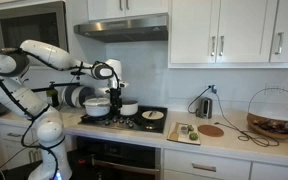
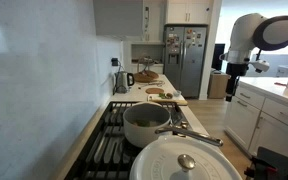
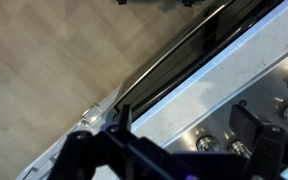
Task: Put the lid on the right white pot
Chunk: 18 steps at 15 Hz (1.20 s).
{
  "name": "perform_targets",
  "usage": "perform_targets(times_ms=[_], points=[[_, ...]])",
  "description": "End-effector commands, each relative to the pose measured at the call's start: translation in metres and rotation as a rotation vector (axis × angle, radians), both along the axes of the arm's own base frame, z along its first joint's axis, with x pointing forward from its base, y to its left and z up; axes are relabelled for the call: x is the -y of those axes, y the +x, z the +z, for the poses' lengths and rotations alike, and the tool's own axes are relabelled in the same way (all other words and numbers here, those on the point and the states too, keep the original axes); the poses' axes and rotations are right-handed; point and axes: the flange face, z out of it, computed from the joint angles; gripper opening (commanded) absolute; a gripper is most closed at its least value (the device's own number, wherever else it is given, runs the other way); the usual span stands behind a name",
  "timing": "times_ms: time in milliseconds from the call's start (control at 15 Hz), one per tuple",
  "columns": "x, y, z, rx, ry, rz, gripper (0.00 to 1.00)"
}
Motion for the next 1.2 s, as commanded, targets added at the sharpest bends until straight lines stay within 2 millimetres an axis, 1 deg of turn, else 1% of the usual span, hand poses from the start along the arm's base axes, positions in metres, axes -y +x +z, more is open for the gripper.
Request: perform_targets(times_ms=[0,800,933,1133], points=[[0.0,0.0,0.001,-0.001,0.0,0.0,1.0],[0.0,0.0,0.001,-0.001,0.0,0.0,1.0],[-0.001,0.014,-0.005,-0.036,0.013,0.006,1.0],[-0.007,0.04,-0.018,-0.065,0.007,0.021,1.0]])
